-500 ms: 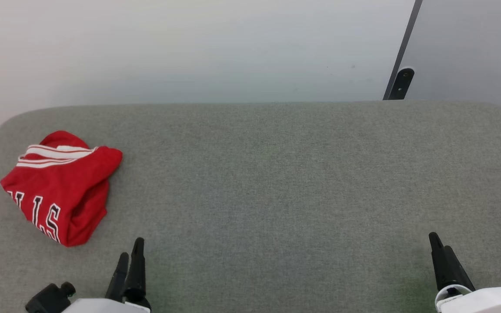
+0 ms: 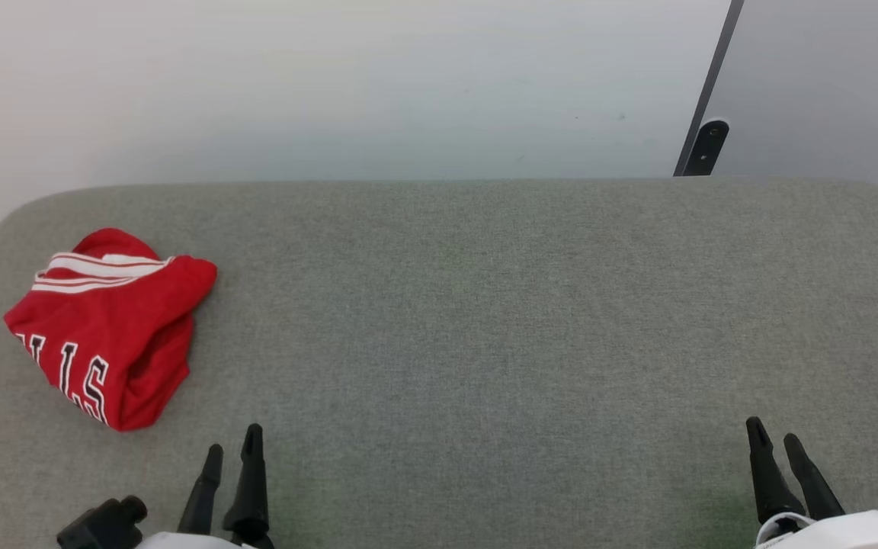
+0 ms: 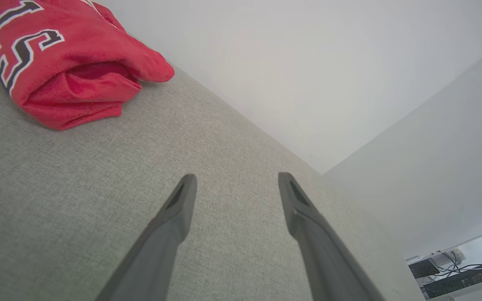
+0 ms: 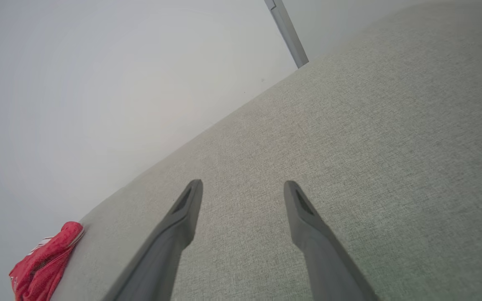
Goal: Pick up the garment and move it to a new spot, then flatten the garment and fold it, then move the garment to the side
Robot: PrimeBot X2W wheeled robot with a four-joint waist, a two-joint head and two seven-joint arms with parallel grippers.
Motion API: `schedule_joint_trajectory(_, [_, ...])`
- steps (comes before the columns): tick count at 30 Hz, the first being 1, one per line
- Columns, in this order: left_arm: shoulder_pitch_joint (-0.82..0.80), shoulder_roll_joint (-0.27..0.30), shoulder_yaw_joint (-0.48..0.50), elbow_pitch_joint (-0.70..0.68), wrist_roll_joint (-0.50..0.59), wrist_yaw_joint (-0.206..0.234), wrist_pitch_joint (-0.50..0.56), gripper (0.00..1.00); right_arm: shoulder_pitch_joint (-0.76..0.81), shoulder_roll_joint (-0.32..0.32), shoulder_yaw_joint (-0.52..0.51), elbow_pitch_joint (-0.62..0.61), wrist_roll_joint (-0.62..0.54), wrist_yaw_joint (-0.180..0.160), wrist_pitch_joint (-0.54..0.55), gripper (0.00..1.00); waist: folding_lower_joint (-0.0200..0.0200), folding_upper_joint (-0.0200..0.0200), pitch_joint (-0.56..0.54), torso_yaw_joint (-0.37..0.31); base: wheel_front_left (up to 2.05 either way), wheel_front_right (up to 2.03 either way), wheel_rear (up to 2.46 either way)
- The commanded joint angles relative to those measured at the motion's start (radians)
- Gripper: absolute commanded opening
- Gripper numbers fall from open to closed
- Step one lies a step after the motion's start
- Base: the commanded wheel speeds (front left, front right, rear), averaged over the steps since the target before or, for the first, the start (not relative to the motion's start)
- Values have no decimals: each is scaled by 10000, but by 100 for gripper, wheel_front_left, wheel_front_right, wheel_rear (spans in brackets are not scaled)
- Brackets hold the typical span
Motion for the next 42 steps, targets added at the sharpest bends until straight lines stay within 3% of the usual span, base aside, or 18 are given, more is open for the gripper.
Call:
schedule_joint_trajectory(1, [-6,47,-14,-170,339,45,-100,100,14,-34,-23,-154,-349,8,-68,100,0,0,-7,3,0,0,0])
schedule_joint_trajectory(42, [701,63,-381,-657,4229,330,-1117,100,646,136,-114,-709,-4038,6,-854,100,0,0,102,88,0,0,0])
